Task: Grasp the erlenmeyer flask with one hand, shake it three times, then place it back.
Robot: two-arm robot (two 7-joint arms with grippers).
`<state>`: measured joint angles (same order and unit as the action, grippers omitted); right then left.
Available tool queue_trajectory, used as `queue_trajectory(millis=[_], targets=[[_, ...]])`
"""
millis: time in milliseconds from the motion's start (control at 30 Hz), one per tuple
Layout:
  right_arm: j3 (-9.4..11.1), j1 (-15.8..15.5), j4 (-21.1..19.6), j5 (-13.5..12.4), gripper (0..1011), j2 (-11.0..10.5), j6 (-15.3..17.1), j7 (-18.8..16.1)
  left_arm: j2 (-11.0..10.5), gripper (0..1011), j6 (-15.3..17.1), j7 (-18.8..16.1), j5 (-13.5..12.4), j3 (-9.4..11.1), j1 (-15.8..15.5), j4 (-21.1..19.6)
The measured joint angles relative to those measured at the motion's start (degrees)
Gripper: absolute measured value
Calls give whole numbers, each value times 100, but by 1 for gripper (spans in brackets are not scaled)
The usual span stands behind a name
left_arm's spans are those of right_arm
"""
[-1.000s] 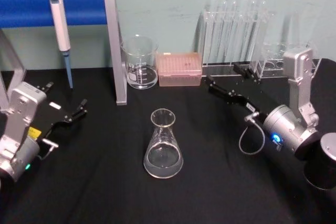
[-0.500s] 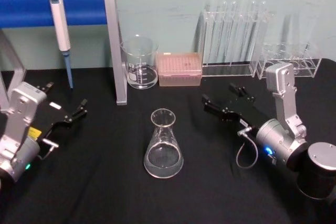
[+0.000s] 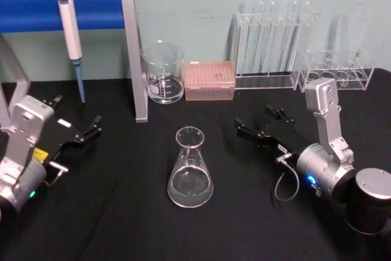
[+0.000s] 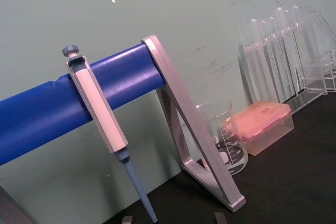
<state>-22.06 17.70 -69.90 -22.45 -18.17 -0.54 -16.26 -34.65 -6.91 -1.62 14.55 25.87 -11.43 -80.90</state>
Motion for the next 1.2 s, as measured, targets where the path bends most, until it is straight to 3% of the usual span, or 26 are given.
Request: queue_trajectory(millis=[1200], targets=[[-20, 3, -20, -4, 1000, -15, -36, 25, 0, 1001, 0, 0, 0, 0, 0, 0]])
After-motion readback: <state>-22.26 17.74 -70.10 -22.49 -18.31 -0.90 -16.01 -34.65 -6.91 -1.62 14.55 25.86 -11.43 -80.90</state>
